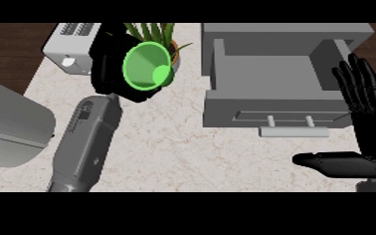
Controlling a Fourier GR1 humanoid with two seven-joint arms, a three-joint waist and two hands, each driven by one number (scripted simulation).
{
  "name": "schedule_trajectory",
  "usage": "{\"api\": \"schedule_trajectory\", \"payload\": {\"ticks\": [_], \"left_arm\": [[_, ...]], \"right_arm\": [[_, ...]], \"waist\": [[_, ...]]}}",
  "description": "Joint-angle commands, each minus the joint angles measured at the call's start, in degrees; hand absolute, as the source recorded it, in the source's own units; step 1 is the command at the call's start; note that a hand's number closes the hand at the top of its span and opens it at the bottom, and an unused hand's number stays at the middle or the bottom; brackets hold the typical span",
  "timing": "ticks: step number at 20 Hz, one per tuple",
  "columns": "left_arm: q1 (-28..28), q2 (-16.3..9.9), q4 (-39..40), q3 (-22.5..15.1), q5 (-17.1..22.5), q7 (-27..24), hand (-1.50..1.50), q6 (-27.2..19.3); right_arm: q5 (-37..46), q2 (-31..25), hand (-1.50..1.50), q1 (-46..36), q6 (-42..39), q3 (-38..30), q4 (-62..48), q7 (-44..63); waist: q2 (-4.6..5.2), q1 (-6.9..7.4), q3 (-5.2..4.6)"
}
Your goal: Pick up the cup, place it into the drawer and close the drawer
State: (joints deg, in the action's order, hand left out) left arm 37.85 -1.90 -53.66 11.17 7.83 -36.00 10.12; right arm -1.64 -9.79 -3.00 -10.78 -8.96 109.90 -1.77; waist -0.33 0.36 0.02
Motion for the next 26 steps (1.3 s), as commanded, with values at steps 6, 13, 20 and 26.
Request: {"api": "schedule_trajectory", "payload": {"ticks": [6, 13, 20, 26], "left_arm": [[10.27, 1.81, -7.34, -6.67, -1.16, 15.59, 1.50, -9.48], [25.27, 1.88, 7.24, -9.95, 1.82, 16.55, 1.50, -18.86], [32.58, 1.89, 18.30, -15.20, 10.66, 17.53, 1.50, -24.52], [34.16, 1.89, 22.94, -23.72, 16.38, 16.81, 1.50, -27.68]], "right_arm": [[-4.07, -1.70, -1.50, -0.02, -1.98, -3.10, 1.13, 1.03], [-2.09, -1.68, -1.50, -0.55, -2.13, -1.83, 0.78, 0.28], [-3.61, -1.81, -1.50, -2.00, -2.82, -2.61, -1.53, 0.42], [-1.05, 1.42, -1.50, -1.10, -0.71, 0.94, 0.67, 0.96]], "waist": [[0.16, -0.92, 0.00], [0.57, -1.78, -0.01], [0.81, -2.75, 0.01], [0.76, -3.37, 0.01]]}}
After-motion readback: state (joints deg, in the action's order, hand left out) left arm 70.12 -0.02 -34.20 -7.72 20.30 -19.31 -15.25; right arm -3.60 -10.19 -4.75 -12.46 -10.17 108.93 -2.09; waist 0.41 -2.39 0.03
